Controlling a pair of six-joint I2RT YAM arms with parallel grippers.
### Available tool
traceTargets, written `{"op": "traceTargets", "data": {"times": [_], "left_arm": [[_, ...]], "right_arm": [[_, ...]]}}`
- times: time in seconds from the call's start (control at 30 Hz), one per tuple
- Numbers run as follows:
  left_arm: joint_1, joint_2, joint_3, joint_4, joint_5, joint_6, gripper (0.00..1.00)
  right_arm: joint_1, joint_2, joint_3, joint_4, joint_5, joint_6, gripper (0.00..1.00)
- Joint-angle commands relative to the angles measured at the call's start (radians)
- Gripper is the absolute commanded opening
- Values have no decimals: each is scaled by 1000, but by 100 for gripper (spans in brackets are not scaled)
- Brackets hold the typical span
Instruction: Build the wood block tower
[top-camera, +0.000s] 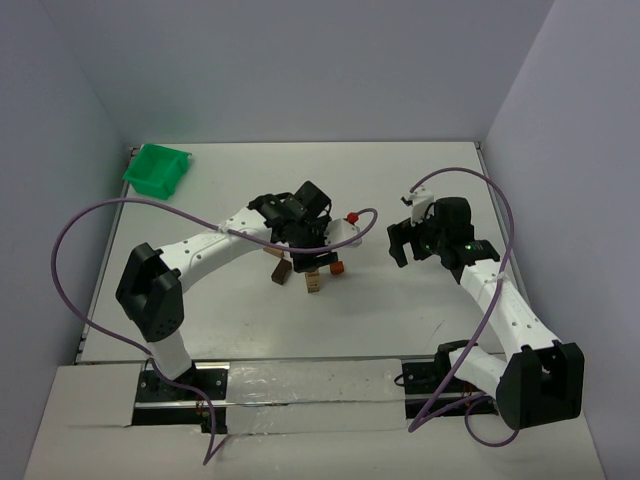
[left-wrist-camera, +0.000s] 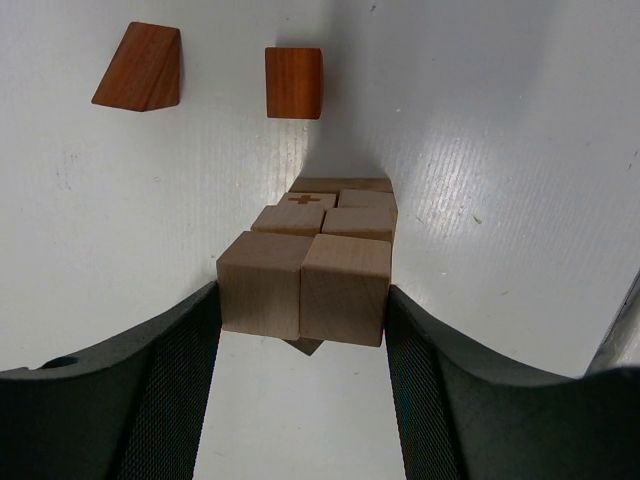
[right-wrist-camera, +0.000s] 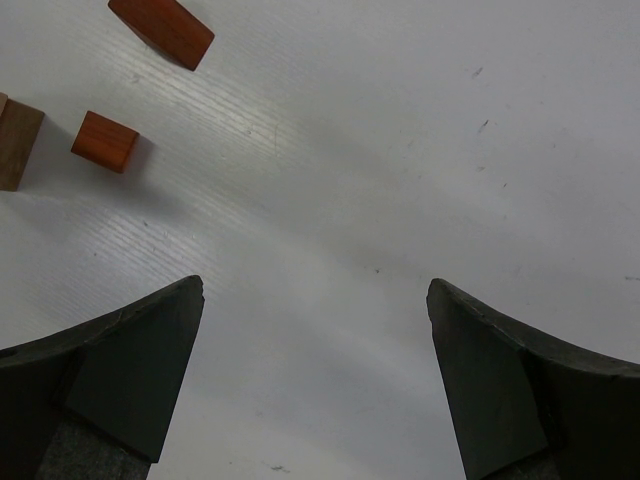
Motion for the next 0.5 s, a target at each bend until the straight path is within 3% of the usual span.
{"op": "traceTargets", "data": {"times": [0.0,0.47], "left_arm": [[-12,-43,-5,43,-1,5,11],[-15,-46,-23,57,-2,18,21]], "right_arm": [[-9,3,-6,42,-9,2,100],[-12,4,-7,41,-12,5,100]]}}
